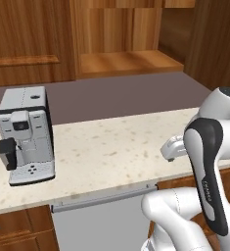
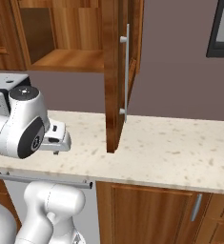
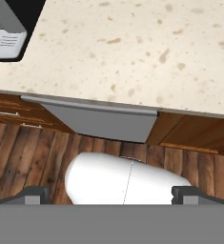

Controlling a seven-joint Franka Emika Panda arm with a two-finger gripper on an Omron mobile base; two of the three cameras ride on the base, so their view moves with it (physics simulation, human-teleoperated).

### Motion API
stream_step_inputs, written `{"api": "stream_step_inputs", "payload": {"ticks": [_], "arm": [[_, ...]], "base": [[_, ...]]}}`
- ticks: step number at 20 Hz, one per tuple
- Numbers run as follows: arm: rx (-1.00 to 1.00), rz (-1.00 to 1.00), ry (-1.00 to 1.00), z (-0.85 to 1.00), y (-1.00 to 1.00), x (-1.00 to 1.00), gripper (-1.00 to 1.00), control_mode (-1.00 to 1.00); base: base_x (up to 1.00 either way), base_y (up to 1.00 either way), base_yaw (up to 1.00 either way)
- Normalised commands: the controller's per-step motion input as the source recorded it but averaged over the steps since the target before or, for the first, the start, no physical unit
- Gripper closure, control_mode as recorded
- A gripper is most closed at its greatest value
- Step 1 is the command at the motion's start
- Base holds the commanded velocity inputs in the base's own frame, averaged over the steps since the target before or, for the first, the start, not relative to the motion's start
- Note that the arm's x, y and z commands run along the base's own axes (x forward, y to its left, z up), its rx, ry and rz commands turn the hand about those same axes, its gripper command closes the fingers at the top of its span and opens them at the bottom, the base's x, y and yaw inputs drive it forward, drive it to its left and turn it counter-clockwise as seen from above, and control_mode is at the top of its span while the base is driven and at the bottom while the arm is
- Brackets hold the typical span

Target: Open the cabinet. Pick the sponge and place it next to the sink. Then close the cabinet.

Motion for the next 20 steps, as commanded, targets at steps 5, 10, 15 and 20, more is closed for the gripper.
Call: {"api": "stream_step_inputs", "payload": {"ticks": [5,10,15,20], "arm": [[0.00,0.00,0.00,0.00,0.00,0.00,-1.00,-1.00],[0.00,0.00,0.00,0.01,0.00,-0.01,-1.00,-1.00],[0.00,-0.04,-0.03,0.02,-0.07,-0.06,-1.00,-1.00],[0.00,-0.06,-0.25,0.27,-0.25,-0.09,-1.00,-1.00]], "base": [[0.00,0.00,0.00],[0.00,0.00,0.00],[0.00,0.00,0.00],[0.00,0.00,0.00]]}}
